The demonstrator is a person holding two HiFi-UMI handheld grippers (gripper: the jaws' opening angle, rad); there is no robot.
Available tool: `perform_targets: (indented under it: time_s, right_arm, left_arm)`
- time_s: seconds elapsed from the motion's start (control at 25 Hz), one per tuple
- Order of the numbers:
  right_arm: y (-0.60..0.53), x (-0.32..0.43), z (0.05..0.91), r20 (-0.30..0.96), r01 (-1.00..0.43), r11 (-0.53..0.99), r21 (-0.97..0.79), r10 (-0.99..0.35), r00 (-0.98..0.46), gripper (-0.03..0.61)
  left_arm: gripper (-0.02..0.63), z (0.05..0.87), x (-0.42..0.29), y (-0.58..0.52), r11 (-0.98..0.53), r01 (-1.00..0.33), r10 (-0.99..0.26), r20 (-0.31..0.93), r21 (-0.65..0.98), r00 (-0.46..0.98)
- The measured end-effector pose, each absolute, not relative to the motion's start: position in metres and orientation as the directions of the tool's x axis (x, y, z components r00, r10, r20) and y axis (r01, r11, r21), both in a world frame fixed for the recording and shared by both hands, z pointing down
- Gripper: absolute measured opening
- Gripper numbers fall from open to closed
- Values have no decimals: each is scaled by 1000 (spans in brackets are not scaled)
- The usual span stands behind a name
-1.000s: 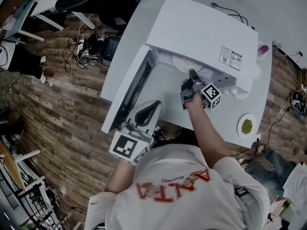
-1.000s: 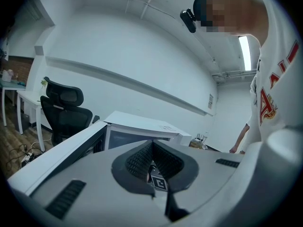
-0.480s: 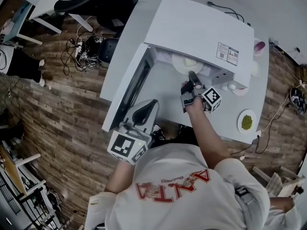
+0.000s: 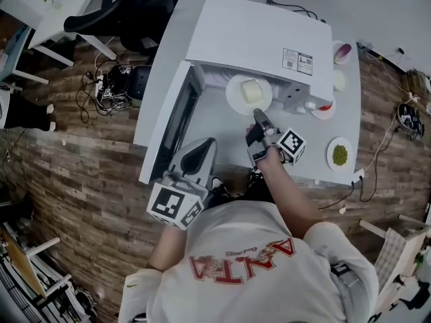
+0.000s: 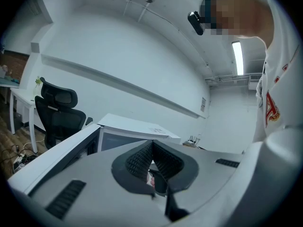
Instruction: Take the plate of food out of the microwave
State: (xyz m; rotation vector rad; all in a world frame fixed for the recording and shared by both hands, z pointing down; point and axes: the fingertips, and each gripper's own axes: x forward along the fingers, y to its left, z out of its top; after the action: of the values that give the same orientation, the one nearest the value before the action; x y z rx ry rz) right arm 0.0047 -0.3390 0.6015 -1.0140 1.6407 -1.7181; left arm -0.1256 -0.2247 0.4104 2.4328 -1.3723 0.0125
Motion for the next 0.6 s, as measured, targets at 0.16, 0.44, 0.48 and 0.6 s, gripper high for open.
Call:
perform_targets:
  time_s: [0.16,0.44,0.48,0.6]
  right_arm:
    - [-301,11,601,139,-104,-97,-990,-797,-588,15]
    - [-238,51,614,154,-124,-99,-987,-794,-588,15]
    - [-231,60,619,165,-134,-106,-985,-797,-581,15]
    - [-212,86,631,189,-159,-120,-980,-812,-553,15]
  left_arm:
    - [9,407,-114,-219,-510,-807,-806,163,297,569]
    - [9,415,-85,-208,-592,-744,-740,156,310,654]
    - [9,417,-80,-207,-601,-735,-730,158,315,665]
    - [9,420,-62,-207,-630,-707,-694,178,321,698]
